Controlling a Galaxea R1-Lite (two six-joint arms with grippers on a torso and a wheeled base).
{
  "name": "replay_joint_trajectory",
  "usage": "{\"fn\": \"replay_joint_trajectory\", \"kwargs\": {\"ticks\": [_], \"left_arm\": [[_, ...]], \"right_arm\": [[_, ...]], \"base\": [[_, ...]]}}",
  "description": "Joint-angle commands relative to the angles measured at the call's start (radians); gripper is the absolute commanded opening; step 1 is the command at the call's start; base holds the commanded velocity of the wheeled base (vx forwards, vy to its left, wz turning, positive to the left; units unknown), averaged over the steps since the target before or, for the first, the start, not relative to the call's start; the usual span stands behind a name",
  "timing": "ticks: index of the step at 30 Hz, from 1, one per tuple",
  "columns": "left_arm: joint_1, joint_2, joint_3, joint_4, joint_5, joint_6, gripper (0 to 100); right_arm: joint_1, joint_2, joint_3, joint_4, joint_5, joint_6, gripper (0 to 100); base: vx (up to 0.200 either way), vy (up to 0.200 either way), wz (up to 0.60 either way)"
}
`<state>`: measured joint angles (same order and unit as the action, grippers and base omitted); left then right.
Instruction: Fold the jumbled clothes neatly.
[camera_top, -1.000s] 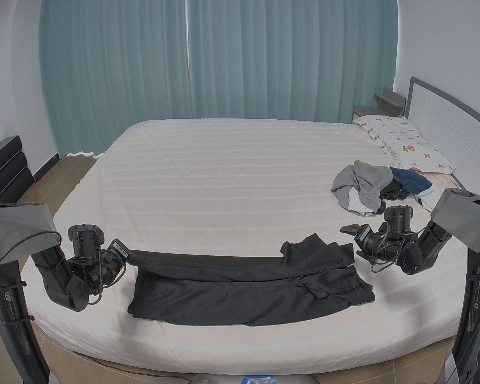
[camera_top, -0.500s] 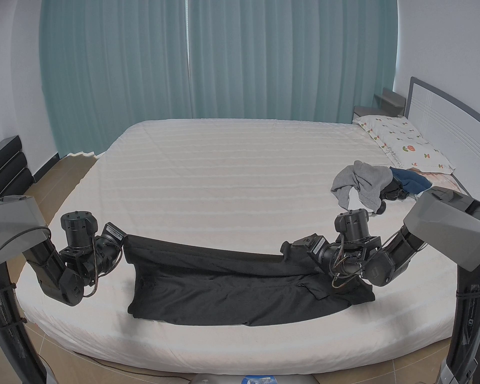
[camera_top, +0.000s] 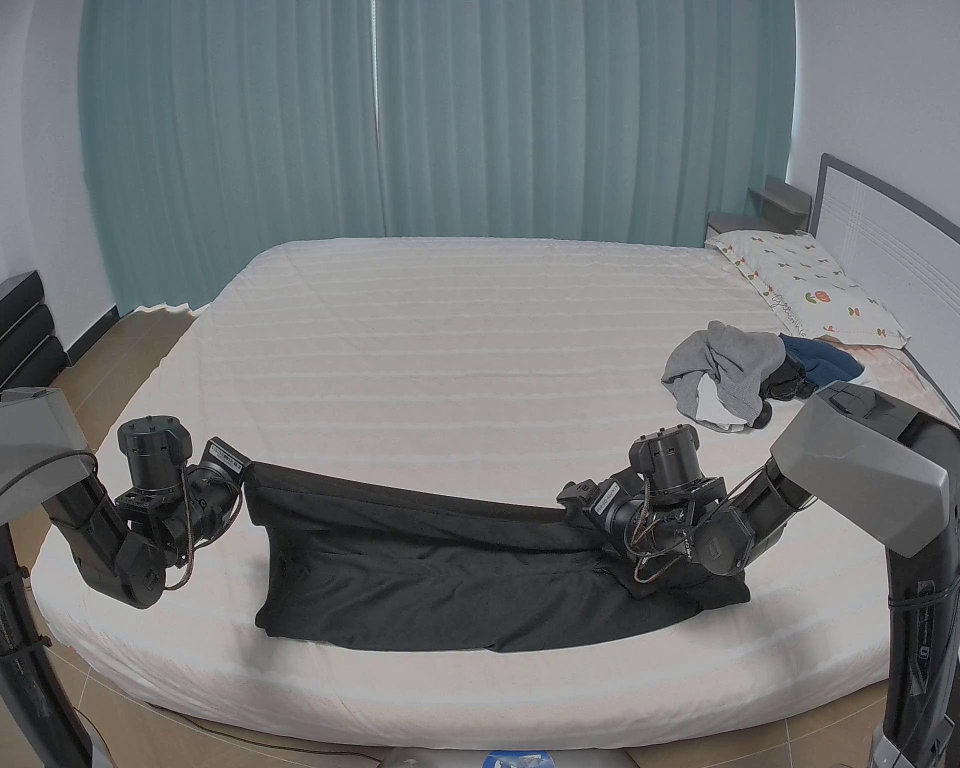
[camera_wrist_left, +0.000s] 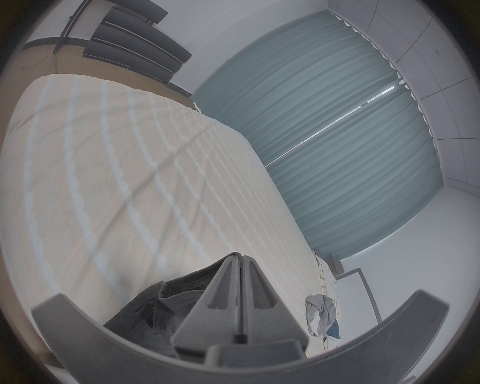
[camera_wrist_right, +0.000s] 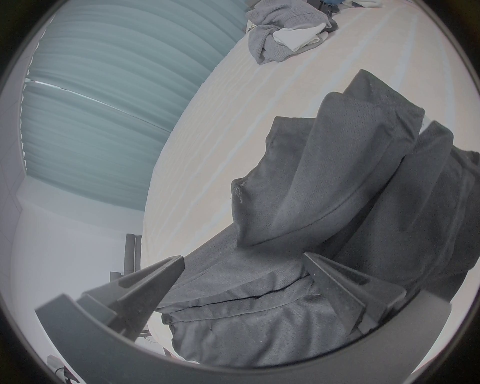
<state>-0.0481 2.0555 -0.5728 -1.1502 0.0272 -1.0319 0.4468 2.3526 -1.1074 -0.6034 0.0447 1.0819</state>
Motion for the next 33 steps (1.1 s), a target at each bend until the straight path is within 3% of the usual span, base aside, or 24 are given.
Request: {"fn": "replay_joint_trajectory", "kwargs": {"ticks": [1,7,14,16,25,33], "left_arm": [[0.001,0.002,-0.001,0.0,0.0,0.0,0],[0.001,0.0,-0.001,0.0,0.0,-0.002,0],[0.001,0.002,-0.001,0.0,0.0,-0.002,0],[0.001,0.003,-0.001,0.0,0.0,-0.002,0],[0.005,-0.002,-0.002,0.0,0.0,-0.002,0],[0.005,0.0,-0.002,0.0,0.0,-0.002,0]], "right_arm": [[0.024,0.008,-0.012,-0.001,-0.002,0.004,100],[0.03,0.053,-0.08,0.059,-0.011,0.003,100],[0.02,0.119,-0.169,0.082,-0.081,0.003,100],[0.02,0.117,-0.17,0.082,-0.083,0.003,100],[0.01,0.108,-0.163,0.08,-0.216,-0.079,100],[-0.039,0.079,-0.126,0.08,-0.246,-0.074,100]], "base": [[0.0,0.0,0.0],[0.0,0.0,0.0],[0.0,0.0,0.0],[0.0,0.0,0.0],[0.0,0.0,0.0],[0.0,0.0,0.0]]}}
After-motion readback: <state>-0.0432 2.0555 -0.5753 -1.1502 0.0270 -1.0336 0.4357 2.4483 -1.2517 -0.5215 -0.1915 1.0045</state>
